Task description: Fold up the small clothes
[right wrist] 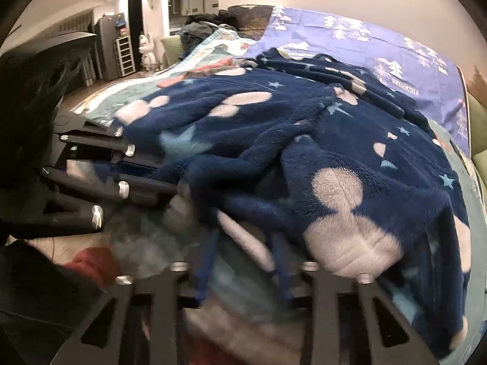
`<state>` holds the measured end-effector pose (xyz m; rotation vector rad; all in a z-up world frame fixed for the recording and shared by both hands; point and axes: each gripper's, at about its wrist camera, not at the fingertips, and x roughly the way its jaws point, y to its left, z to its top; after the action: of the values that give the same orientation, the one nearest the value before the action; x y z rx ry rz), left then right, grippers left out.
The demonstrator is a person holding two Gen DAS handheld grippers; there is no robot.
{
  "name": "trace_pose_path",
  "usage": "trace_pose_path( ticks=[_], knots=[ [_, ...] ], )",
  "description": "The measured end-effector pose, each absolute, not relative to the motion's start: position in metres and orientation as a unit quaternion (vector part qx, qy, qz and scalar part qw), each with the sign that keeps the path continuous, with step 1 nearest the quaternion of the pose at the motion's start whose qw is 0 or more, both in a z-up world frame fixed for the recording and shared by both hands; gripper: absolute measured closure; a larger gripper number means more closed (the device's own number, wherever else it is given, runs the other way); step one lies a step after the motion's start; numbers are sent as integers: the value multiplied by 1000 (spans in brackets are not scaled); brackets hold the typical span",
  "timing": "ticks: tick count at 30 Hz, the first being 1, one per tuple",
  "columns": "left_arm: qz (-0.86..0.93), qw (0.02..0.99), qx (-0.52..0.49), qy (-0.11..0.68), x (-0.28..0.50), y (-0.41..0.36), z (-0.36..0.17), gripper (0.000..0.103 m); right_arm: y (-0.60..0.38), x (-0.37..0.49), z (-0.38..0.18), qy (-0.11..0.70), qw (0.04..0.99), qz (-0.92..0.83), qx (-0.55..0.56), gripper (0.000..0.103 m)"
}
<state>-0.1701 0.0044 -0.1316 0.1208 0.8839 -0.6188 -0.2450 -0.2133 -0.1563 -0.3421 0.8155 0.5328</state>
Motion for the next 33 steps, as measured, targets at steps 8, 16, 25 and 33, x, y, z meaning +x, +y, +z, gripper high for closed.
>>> trace_pose_path(
  ticks=[8,16,25,33],
  knots=[
    [-361,859,-45,360,-179,36,-65,92,-212,-286,-148,433,806,340,-216,98],
    [-372,844,-42,384,-177,22,-81,91,-252,-287,-118,425,848,296,-108,88],
    [-376,851,-57,362,-178,28,-65,91,-304,-225,-132,453,861,197,123,53],
    [-386,858,-57,334,-185,29,-46,91,-239,-251,-106,431,846,302,89,95]
  ],
)
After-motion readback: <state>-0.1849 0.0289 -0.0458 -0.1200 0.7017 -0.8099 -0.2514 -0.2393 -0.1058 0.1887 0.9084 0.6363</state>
